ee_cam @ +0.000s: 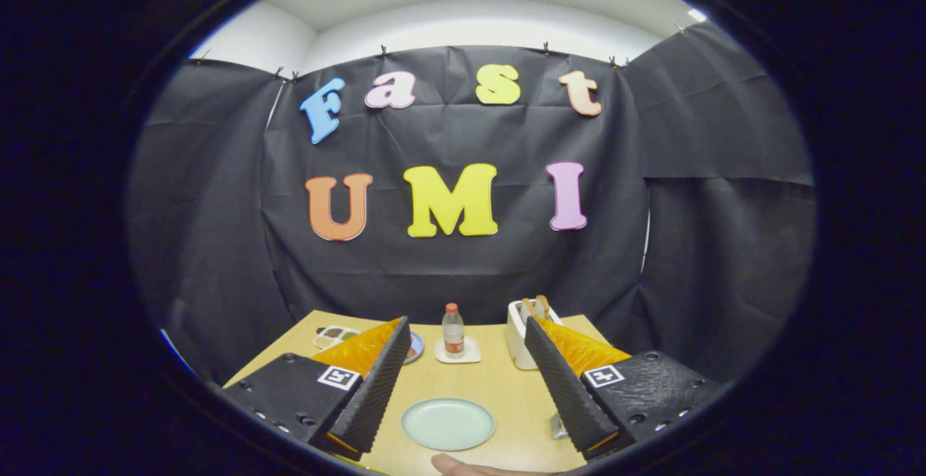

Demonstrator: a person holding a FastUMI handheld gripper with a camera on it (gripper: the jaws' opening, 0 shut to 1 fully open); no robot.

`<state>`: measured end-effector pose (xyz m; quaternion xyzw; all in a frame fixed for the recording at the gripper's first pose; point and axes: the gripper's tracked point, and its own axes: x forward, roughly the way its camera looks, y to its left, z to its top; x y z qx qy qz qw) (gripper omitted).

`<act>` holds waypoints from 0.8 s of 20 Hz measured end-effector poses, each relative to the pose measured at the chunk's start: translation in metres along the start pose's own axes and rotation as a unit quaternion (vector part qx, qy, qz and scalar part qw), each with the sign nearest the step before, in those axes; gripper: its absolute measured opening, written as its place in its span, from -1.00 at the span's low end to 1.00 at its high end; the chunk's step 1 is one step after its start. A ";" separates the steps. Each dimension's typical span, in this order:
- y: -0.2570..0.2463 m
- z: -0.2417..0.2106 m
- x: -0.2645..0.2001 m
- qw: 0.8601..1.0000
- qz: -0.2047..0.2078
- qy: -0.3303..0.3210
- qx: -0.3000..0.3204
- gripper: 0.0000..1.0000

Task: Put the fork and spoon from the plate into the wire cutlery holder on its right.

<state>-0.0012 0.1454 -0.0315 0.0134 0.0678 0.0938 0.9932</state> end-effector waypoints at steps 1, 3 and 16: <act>0.003 0.002 0.000 1.000 0.001 -0.001 -0.007 0.93; 0.006 0.003 0.001 1.000 0.002 -0.003 -0.019 0.92; 0.001 -0.012 -0.001 1.000 0.004 0.019 0.001 0.92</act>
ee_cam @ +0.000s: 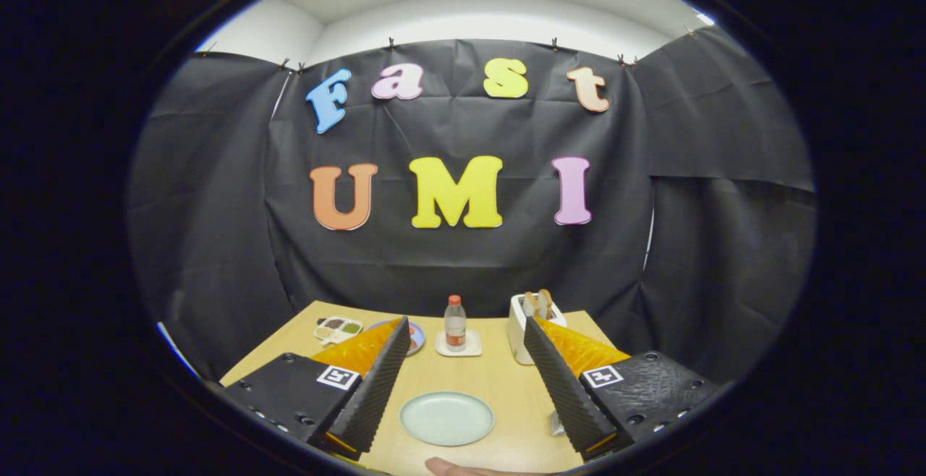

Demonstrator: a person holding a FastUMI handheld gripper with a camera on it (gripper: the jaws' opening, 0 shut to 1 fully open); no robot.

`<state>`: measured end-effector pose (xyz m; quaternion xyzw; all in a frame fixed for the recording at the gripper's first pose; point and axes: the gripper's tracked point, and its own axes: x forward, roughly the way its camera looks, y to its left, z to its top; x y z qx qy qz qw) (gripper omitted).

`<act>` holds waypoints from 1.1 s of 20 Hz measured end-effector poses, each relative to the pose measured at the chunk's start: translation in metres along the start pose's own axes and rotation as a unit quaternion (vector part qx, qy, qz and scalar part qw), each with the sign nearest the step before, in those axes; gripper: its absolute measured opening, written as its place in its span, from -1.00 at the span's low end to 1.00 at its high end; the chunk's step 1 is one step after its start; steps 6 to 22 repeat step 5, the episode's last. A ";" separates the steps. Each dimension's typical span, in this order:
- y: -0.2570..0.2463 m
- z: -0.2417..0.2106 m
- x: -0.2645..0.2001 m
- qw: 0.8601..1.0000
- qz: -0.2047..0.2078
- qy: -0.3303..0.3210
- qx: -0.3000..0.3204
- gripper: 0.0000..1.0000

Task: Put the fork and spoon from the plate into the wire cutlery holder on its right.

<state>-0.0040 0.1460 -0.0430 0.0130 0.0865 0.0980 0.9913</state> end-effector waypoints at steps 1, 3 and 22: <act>0.000 -0.001 0.001 1.000 0.001 0.002 0.002 0.92; -0.003 -0.004 0.003 1.000 0.002 0.004 0.001 0.92; -0.005 -0.006 0.005 1.000 0.005 0.005 0.001 0.92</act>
